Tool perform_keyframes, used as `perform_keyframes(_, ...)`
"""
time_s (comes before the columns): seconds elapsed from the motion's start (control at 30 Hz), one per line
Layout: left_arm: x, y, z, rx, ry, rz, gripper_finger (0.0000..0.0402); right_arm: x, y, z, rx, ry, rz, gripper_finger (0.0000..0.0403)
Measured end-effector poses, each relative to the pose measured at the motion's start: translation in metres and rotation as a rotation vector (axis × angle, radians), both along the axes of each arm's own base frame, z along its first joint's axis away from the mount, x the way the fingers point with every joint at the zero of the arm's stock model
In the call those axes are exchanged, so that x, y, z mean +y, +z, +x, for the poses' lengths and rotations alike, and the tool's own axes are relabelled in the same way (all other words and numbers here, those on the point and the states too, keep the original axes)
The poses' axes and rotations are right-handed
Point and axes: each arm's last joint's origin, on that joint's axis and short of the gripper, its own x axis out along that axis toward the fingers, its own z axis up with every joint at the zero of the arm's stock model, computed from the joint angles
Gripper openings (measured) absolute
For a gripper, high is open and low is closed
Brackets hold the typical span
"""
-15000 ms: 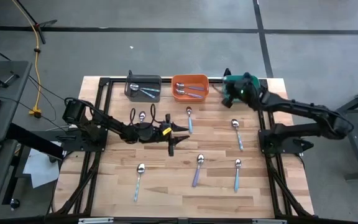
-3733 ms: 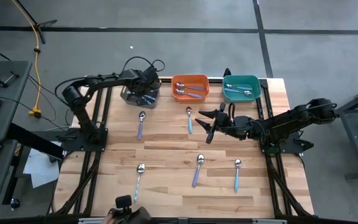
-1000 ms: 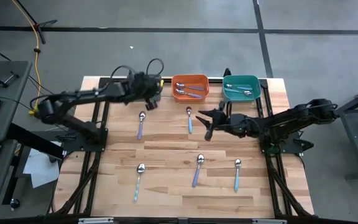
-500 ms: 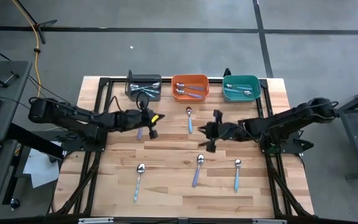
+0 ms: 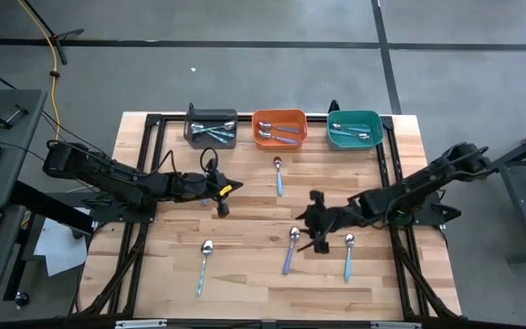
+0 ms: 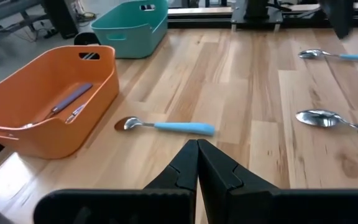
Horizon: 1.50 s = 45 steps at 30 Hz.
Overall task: Sort silverware by color (type)
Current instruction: Put the purple spoon into the orange bin
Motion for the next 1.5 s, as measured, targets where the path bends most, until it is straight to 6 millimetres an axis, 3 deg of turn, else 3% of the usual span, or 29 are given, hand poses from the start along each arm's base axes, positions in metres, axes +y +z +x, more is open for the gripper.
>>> perform_keyframes(0.27, 0.000, 0.000, 0.000, -0.004, 0.000, -0.001, 0.0003, 0.021, -0.029, 0.029, 0.122, 0.225, -0.018, 0.0207)
perform_keyframes(0.5, 0.000, 0.000, 0.000, -0.001, 0.000, 0.000, 0.0003, 0.033, -0.044, 0.053, 0.283, 0.395, -0.128, 0.0201)
perform_keyframes(0.8, 0.000, 0.000, 0.000, 0.004, 0.001, 0.000, 0.0003, 0.028, -0.062, 0.077, 0.465, 0.478, -0.238, 0.0183)
perform_keyframes(1.07, 0.000, -0.001, 0.000, 0.007, 0.000, 0.000, 0.0003, 0.014, -0.073, 0.080, 0.563, 0.473, -0.162, 0.0137)
perform_keyframes(1.5, 0.000, -0.001, 0.000, 0.005, 0.003, -0.007, 0.0003, -0.004, -0.069, 0.079, 0.607, 0.372, -0.166, 0.0010)
